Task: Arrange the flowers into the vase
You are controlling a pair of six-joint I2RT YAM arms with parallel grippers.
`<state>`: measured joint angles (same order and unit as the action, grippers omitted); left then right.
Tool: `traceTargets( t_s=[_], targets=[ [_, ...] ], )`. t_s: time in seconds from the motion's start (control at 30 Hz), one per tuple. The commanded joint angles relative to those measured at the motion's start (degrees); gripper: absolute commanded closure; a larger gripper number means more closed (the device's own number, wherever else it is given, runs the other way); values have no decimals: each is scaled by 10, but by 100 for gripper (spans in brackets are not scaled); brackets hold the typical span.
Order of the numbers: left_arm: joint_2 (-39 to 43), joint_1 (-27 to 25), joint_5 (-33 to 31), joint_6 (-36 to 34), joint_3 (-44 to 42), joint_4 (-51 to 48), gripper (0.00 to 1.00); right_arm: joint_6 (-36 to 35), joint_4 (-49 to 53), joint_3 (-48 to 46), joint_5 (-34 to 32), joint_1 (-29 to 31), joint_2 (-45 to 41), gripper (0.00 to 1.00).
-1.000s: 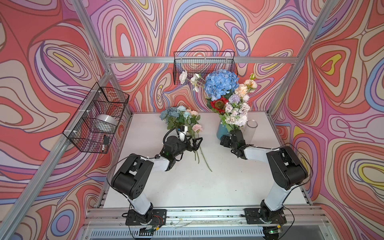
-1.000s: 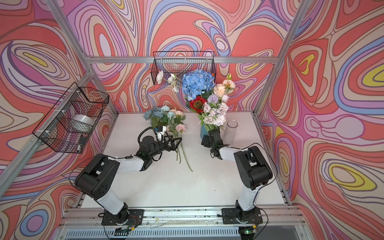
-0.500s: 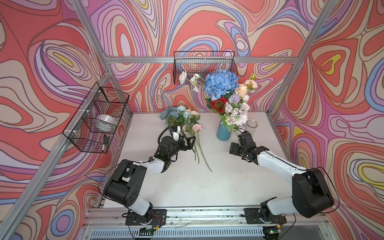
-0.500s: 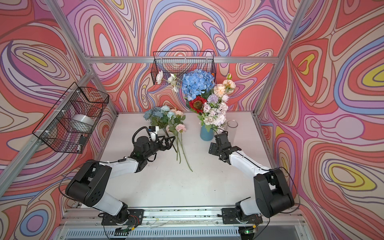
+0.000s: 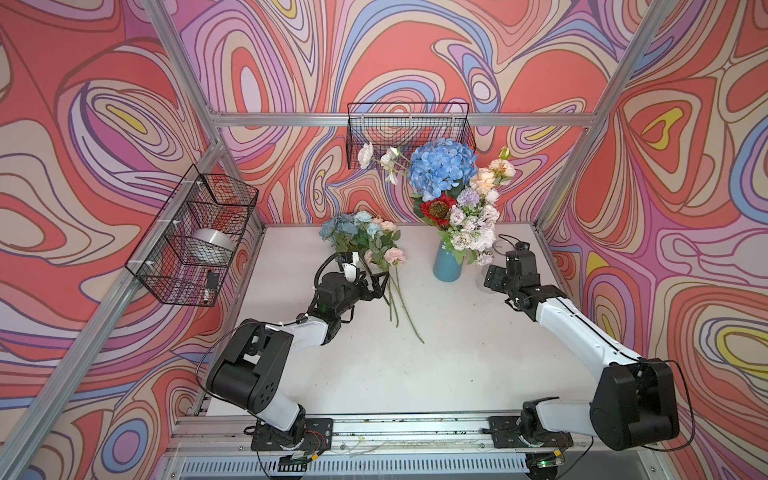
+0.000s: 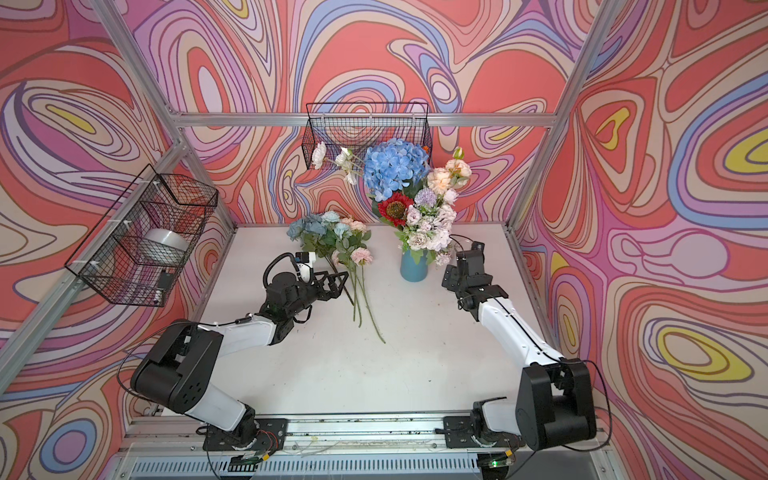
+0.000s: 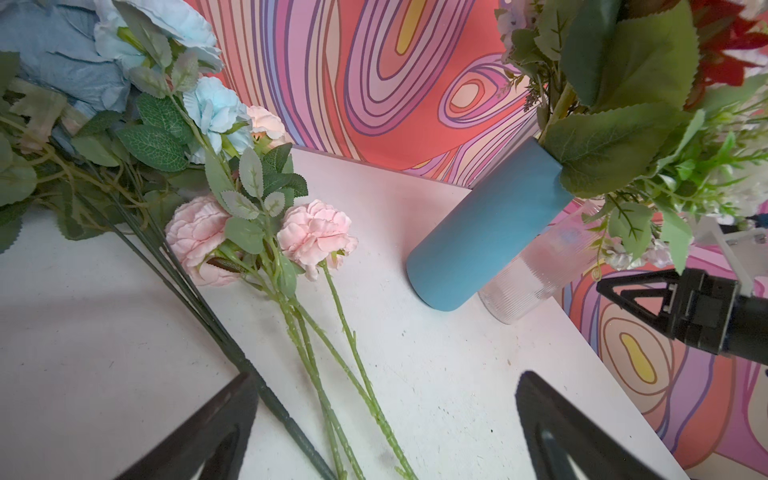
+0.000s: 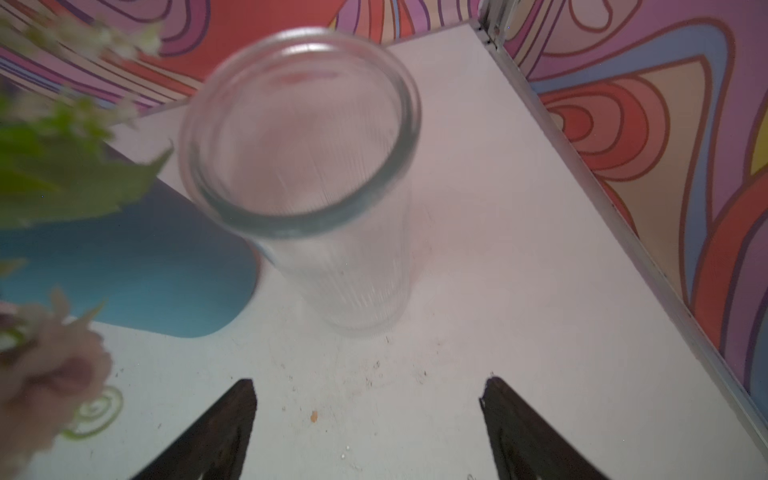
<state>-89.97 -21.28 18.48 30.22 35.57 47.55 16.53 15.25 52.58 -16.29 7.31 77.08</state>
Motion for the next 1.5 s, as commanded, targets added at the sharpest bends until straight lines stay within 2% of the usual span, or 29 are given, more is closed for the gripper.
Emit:
traceTargets(
  t_s=[0.0, 0.2, 0.33, 0.53, 0.87, 0.97, 1.13, 1.23, 1.33, 1.47],
  targets=[
    [8, 3, -2, 2, -3, 6, 0, -33, -100, 3, 10, -18, 20, 12],
    [9, 4, -7, -3, -2, 4, 0, -59, -237, -29, 26, -38, 42, 12],
    [8, 17, -12, 18, -14, 29, 0, -47, -321, -50, 72, -63, 65, 11],
    [-8, 66, 5, 95, -48, 118, 0, -54, -377, -48, 96, -68, 104, 12],
    [18, 78, -2, 78, -55, 89, 0, -119, -435, -43, 73, -68, 156, 14],
    [21, 80, -7, 79, -55, 89, 0, -121, -437, -45, 75, -68, 159, 22],
    [26, 80, -14, 79, -55, 90, 0, -121, -436, -62, 48, -68, 138, 52],
    [29, 80, -20, 78, -76, 92, 0, -129, -430, -79, 31, -68, 109, 61],
    [32, 81, -24, 80, -78, 93, 0, -130, -400, -91, 17, -68, 63, 69],
    [30, 80, -26, 91, -82, 105, 0, -127, -320, -94, 44, -67, -6, 91]
  ],
)
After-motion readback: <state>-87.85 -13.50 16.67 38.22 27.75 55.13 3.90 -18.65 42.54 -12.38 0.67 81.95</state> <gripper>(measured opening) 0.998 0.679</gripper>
